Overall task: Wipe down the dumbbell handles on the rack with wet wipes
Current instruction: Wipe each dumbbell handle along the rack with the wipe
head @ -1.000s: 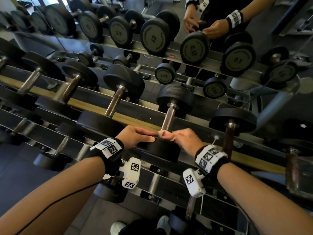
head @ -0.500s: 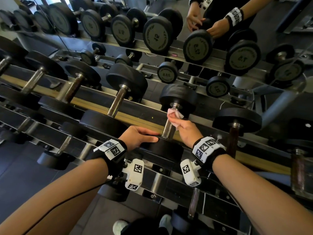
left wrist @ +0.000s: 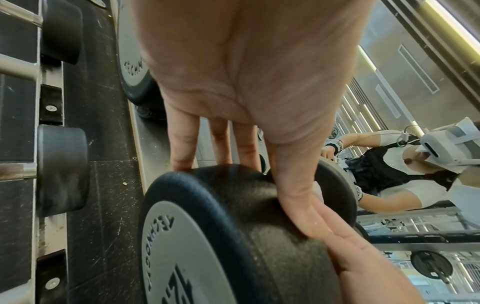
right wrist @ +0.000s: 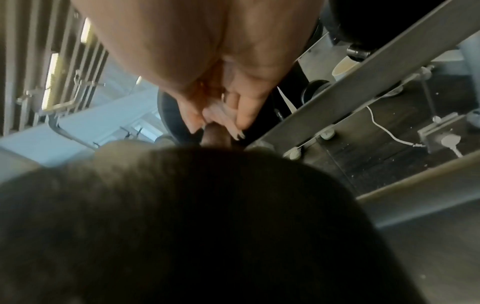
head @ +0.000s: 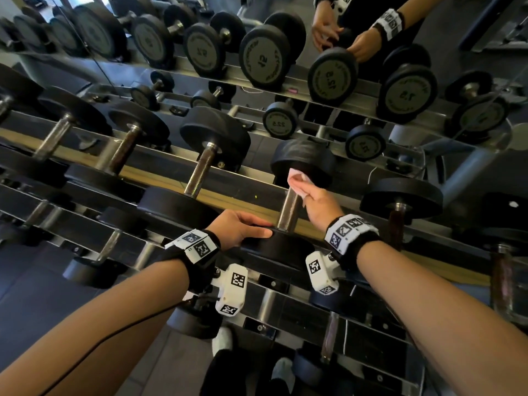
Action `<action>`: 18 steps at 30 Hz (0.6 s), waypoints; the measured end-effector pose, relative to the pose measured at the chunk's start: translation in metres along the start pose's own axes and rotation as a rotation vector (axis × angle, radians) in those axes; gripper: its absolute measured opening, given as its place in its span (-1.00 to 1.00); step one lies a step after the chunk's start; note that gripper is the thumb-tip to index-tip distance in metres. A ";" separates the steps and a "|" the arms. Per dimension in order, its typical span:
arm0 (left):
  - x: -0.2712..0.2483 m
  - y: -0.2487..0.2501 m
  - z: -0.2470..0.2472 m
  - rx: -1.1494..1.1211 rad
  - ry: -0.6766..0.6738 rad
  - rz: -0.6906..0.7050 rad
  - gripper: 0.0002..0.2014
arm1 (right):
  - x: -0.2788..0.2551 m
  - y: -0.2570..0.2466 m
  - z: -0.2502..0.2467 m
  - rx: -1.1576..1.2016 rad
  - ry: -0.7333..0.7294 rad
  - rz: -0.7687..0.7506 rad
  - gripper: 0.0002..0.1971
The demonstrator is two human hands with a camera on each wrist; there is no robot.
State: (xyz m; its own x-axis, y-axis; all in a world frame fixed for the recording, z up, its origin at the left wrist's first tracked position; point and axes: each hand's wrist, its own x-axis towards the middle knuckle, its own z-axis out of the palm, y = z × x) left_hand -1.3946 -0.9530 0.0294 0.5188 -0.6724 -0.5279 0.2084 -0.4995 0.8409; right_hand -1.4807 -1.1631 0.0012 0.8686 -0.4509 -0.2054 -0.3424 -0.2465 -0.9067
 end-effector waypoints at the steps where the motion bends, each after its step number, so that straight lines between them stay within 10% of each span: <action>1: 0.001 0.000 -0.001 0.011 -0.007 -0.007 -0.81 | -0.001 0.004 0.003 -0.051 -0.029 0.005 -0.56; 11: -0.001 -0.006 -0.001 -0.016 -0.029 0.014 -0.74 | -0.064 -0.012 0.010 -0.197 -0.209 0.084 -0.70; 18: -0.011 0.033 -0.004 -0.041 -0.078 0.155 -0.27 | -0.060 -0.061 0.003 0.215 0.144 0.050 -0.88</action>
State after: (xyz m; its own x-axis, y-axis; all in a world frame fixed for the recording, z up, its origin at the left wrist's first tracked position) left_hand -1.3901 -0.9596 0.0632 0.4816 -0.7808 -0.3980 0.1651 -0.3652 0.9162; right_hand -1.5111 -1.1180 0.0678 0.7871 -0.5795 -0.2114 -0.2866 -0.0400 -0.9572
